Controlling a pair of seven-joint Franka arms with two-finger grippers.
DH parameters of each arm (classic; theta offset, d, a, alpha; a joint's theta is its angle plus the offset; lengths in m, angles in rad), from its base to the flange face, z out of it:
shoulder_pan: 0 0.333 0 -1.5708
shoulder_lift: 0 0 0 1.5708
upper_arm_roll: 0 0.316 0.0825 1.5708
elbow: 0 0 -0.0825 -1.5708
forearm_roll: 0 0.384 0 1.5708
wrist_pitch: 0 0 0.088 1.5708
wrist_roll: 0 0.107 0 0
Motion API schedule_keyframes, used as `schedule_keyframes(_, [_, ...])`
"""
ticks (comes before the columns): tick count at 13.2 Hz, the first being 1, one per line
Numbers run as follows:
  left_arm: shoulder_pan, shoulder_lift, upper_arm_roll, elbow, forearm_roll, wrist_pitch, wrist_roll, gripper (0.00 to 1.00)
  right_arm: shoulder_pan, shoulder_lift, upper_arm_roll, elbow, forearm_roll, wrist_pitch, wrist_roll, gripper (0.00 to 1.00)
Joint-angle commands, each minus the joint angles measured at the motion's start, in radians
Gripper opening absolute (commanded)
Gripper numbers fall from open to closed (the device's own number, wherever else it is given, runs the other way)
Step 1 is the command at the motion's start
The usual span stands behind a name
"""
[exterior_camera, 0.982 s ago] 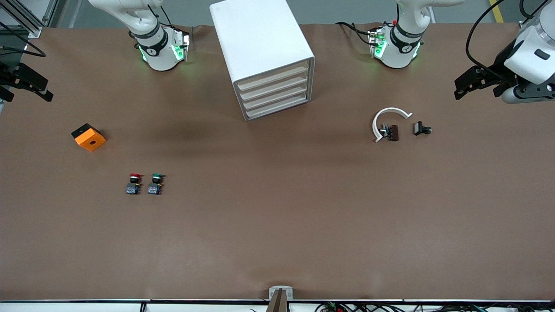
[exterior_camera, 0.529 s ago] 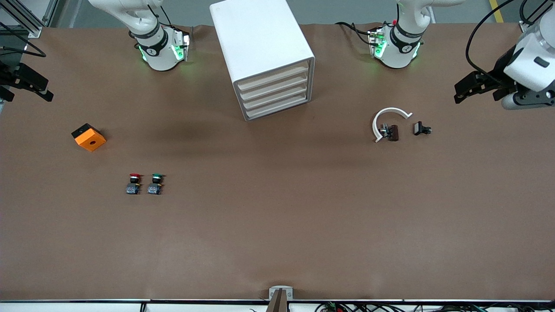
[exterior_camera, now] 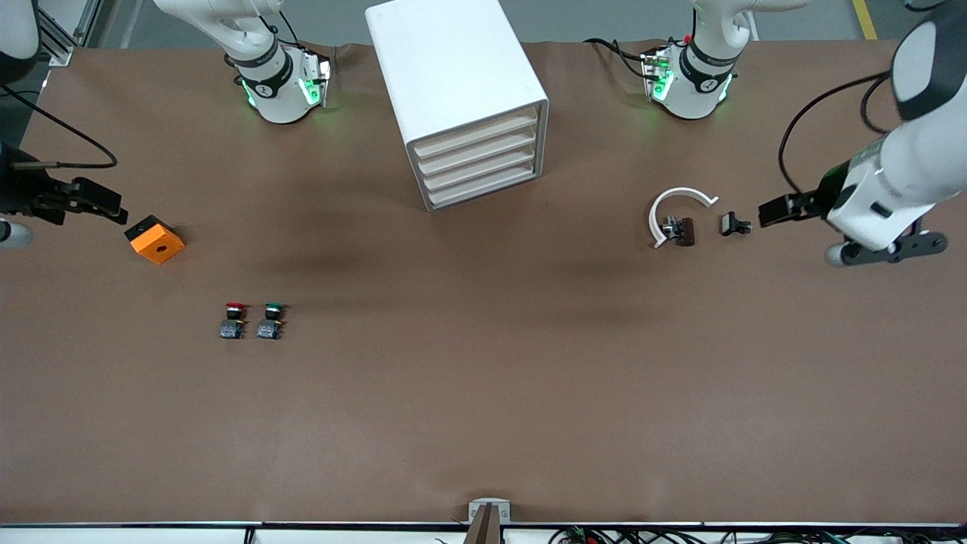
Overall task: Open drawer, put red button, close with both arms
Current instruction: 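Move the right gripper toward the buttons while the left gripper approaches the cabinet, then lower the right gripper onto the red button while the left gripper reaches the drawer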
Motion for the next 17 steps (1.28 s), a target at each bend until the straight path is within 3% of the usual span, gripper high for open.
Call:
schedule_keyframes(1, [-0.009, 0.082, -0.004, 0.027, -0.079, 0.022, -0.103, 1.00, -0.009, 0.062, -0.009, 0.034, 0.005, 0.005, -0.012, 1.00])
schedule_keyframes(4, [-0.039, 0.170, -0.015, 0.030, -0.140, 0.038, -0.233, 1.00, -0.011, 0.114, -0.009, 0.036, -0.001, 0.018, -0.003, 1.00])
schedule_keyframes(8, [-0.101, 0.283, -0.017, 0.030, -0.229, 0.065, -0.394, 1.00, -0.020, 0.140, -0.012, -0.140, 0.083, 0.293, 0.024, 1.00])
schedule_keyframes(14, [-0.271, 0.406, -0.017, 0.036, -0.300, 0.099, -0.836, 1.00, -0.009, 0.206, -0.009, -0.406, 0.088, 0.709, 0.070, 1.00])
schedule_keyframes(17, [-0.319, 0.472, -0.017, 0.042, -0.408, 0.099, -1.143, 1.00, -0.011, 0.330, -0.009, -0.423, 0.087, 0.867, 0.064, 1.00])
